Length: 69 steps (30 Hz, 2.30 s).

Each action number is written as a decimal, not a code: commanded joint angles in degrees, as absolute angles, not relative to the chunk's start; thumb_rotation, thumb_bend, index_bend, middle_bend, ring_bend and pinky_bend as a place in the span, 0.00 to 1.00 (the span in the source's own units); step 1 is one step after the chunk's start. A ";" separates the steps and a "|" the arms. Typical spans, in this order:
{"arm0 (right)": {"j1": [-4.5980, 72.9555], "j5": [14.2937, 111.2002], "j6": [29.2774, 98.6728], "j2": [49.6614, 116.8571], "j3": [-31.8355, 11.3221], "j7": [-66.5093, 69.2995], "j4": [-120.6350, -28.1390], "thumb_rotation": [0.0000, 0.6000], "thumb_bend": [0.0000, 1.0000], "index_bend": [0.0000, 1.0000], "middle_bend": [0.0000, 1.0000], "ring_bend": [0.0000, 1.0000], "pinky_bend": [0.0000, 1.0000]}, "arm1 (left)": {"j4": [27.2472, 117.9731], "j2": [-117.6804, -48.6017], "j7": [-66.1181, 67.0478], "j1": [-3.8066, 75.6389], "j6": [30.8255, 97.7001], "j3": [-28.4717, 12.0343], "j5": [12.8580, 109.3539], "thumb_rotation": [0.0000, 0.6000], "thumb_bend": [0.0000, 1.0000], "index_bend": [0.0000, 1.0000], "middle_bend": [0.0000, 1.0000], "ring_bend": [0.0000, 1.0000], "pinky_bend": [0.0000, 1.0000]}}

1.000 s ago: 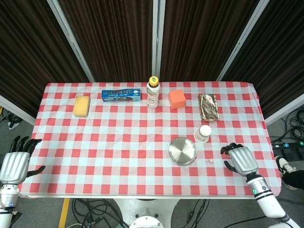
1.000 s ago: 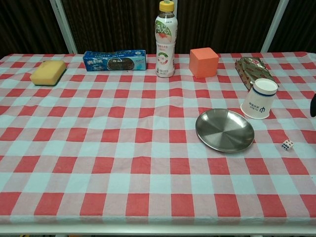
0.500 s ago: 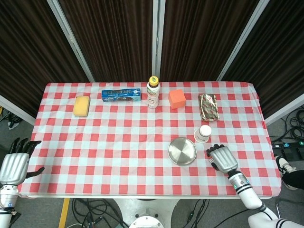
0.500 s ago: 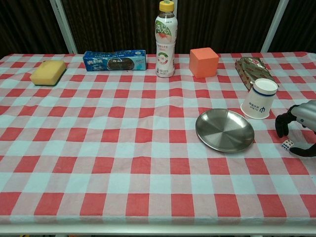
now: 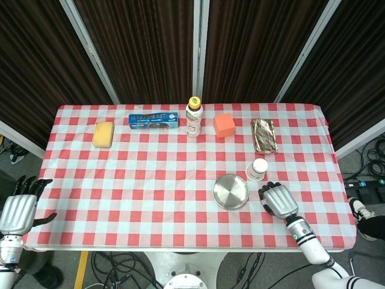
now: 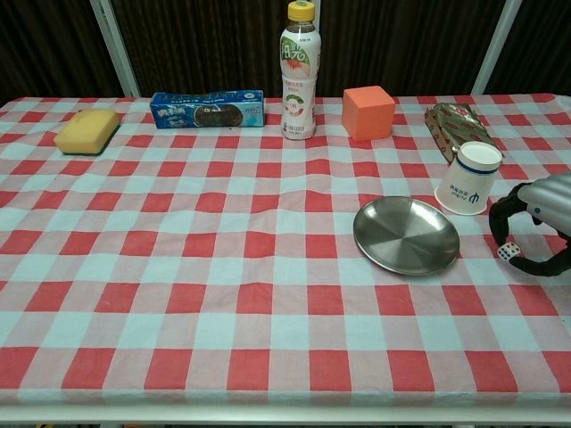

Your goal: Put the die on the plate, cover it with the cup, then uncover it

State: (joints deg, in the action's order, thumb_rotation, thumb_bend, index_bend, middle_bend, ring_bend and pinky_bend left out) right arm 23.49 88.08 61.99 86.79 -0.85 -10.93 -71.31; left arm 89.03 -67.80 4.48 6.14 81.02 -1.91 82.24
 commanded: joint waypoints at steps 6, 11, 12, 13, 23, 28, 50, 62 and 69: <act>30.94 89.41 57.41 87.81 -4.27 -11.31 -74.40 1.00 0.30 0.60 0.44 0.31 0.43 | 88.80 -67.76 3.88 5.87 81.49 -1.66 82.73 1.00 0.00 0.18 0.20 0.10 0.05; 34.79 87.95 53.10 91.97 -5.36 -13.54 -71.54 1.00 0.29 0.57 0.42 0.31 0.42 | 88.39 -67.96 3.26 5.51 81.64 -1.57 82.44 1.00 0.00 0.18 0.20 0.10 0.05; 35.17 87.68 52.64 92.55 -5.38 -14.06 -71.22 1.00 0.29 0.55 0.42 0.30 0.40 | 88.37 -68.01 3.26 5.49 81.53 -1.57 82.31 1.00 0.00 0.18 0.20 0.10 0.05; 35.48 87.40 52.21 93.04 -5.34 -14.66 -70.95 1.00 0.29 0.52 0.41 0.29 0.38 | 88.33 -68.07 3.23 5.47 81.42 -1.54 82.18 1.00 0.00 0.18 0.20 0.10 0.05; 34.80 85.50 56.28 88.69 -6.72 -18.49 -78.92 1.00 0.20 0.10 0.19 0.08 0.19 | 88.01 -68.10 2.48 5.44 81.52 -1.64 82.38 1.00 0.00 0.18 0.20 0.10 0.05; 32.12 84.72 63.43 82.12 -9.65 -14.27 -83.54 1.00 0.15 0.09 0.20 0.08 0.19 | 88.04 -67.93 1.71 5.51 81.78 -1.59 83.13 1.00 0.00 0.18 0.20 0.10 0.05; 33.73 75.00 45.19 84.75 -10.64 24.02 -64.60 1.00 0.07 0.20 0.24 0.10 0.20 | 91.83 -66.05 4.64 6.18 80.93 -1.46 83.08 1.00 0.00 0.18 0.20 0.10 0.05; 36.04 79.14 46.31 88.77 -9.71 30.45 -57.67 1.00 0.22 0.46 0.33 0.15 0.23 | 92.55 -65.38 5.20 6.00 81.14 -1.29 83.22 1.00 0.00 0.18 0.20 0.10 0.05; 34.76 86.63 56.43 84.18 -8.09 33.60 -66.46 1.00 0.23 0.53 0.36 0.18 0.24 | 93.87 -64.54 5.76 6.29 80.78 -1.54 82.86 1.00 0.00 0.18 0.20 0.10 0.05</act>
State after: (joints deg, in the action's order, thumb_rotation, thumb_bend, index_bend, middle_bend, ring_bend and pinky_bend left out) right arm 35.32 83.52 53.07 86.35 -8.97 32.06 -62.52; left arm 93.66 -64.66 5.59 6.20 80.89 -1.46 83.00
